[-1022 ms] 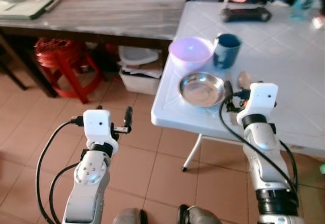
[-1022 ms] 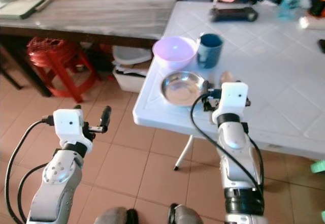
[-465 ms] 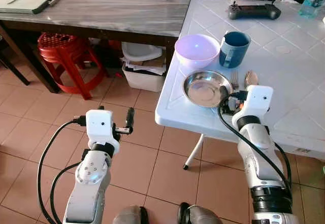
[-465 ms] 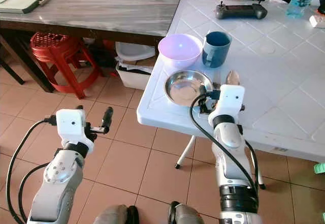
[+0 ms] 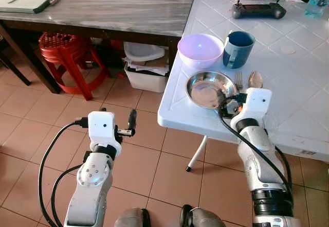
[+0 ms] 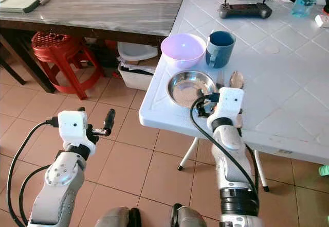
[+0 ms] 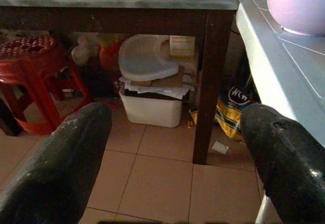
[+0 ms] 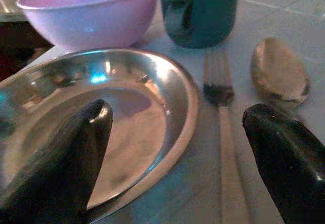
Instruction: Setting the table
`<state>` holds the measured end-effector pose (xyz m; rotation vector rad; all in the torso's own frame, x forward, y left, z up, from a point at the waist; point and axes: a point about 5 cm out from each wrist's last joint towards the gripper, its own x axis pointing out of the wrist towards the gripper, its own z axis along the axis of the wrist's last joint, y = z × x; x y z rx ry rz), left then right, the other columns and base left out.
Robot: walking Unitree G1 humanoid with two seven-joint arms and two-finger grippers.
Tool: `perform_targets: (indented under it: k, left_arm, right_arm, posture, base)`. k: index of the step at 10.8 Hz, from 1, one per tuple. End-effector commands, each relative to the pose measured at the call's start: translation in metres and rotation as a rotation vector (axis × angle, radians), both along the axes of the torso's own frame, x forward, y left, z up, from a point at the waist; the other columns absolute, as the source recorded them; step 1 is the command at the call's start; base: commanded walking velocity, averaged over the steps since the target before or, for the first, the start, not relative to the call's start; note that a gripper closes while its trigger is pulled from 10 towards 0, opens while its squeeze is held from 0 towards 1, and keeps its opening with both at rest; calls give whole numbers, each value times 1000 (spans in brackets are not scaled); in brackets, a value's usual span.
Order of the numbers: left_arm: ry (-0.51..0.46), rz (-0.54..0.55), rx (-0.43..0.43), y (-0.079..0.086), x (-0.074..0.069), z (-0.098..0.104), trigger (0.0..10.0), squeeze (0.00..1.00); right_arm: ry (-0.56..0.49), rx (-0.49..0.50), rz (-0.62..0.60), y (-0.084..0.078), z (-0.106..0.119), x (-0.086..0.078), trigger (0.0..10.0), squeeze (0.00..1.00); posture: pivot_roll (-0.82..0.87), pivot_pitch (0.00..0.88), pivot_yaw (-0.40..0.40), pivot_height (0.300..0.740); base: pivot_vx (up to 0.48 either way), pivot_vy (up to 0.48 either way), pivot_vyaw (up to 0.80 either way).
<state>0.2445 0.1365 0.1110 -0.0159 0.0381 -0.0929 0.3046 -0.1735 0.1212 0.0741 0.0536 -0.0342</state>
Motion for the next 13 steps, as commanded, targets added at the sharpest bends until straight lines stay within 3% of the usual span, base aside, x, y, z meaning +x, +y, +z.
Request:
perform_targets:
  k: [1, 3, 4, 6, 10, 13]
  left_arm:
    - [-3, -9, 6, 1, 0, 2, 10000, 0]
    - [-3, -11, 8, 1, 1, 2, 10000, 0]
    - [-3, -12, 9, 1, 1, 2, 10000, 0]
    - [-14, -27, 33, 0, 1, 4, 10000, 0]
    - [-17, -40, 38, 0, 2, 4, 10000, 0]
    - [-43, -208, 30, -13, -3, 8, 10000, 0]
  right_arm:
    - [4, 23, 26, 5, 2, 0, 10000, 0]
    - [27, 82, 60, 11, 1, 1, 10000, 0]
    - [27, 97, 73, 13, 2, 2, 7804, 0]
    - [35, 110, 76, 13, 3, 2, 0, 0]
    - [93, 179, 49, 12, -3, 3, 0, 0]
    - [138, 227, 31, 11, -8, 5, 0, 0]
  posture:
    - [28, 145, 63, 740]
    - [28, 147, 63, 740]
    - [28, 148, 63, 740]
    - [28, 147, 67, 740]
    - [29, 148, 69, 740]
    - [30, 144, 67, 740]
  base:
    - [0, 0, 0]
    - [0, 0, 0]
    - [0, 0, 0]
    - [0, 0, 0]
    - [0, 0, 0]
    - [0, 0, 0]
